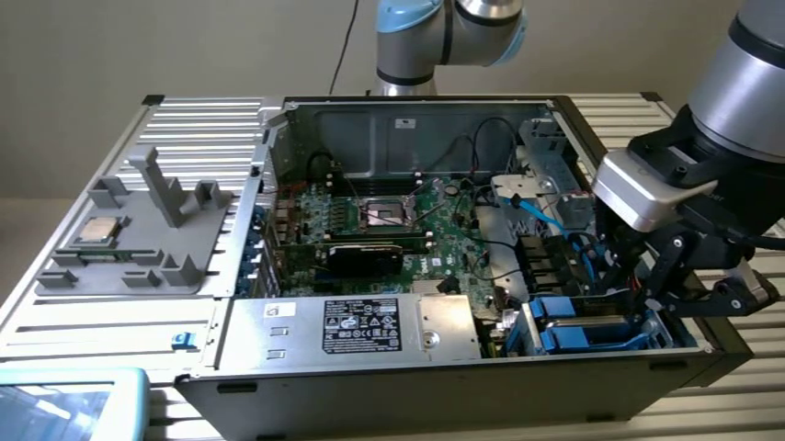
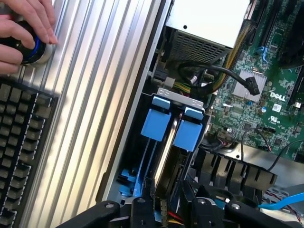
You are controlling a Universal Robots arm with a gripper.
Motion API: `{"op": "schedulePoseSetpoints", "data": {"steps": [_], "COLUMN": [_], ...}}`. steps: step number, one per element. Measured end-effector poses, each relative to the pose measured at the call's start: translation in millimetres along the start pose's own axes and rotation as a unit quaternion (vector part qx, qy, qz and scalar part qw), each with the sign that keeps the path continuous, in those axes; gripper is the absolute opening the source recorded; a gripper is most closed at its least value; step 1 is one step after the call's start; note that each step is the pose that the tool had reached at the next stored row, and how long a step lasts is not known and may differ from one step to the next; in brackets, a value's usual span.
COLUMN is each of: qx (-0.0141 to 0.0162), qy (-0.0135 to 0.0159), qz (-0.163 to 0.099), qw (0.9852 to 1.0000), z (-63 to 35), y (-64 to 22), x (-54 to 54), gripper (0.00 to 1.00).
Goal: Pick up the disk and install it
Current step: 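Insert the first disk wire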
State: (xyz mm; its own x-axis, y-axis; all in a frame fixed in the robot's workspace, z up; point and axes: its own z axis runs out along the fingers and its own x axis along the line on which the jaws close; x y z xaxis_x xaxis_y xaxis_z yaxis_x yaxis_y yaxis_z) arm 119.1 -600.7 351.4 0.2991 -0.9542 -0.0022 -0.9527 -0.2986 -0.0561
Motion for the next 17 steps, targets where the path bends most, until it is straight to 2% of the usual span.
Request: {"op": "schedulePoseSetpoints", "data": {"steps": [3, 8, 10, 11, 12, 17], "qx": [0.0007, 0.0010, 0.0017, 0.0024, 0.0035, 0.0107], "qy": [-0.0024, -0.0032, -0.0053, -0.0074, -0.0110, -0.0339], "qz": [0.000, 0.000, 0.000, 0.000, 0.000, 0.001], "qw": [1.0000, 1.0000, 1.0000, 1.0000, 0.9999, 0.9994], "z": [0.6, 1.7, 3.1, 4.1, 5.0, 8.3], "y": [0.6, 0.7, 1.2, 1.4, 1.8, 2.8], "x": [3.2, 3.6, 3.8, 4.2, 5.0, 8.5], "gripper": [0.35, 0.35, 0.35, 0.35, 0.35, 0.35]}}
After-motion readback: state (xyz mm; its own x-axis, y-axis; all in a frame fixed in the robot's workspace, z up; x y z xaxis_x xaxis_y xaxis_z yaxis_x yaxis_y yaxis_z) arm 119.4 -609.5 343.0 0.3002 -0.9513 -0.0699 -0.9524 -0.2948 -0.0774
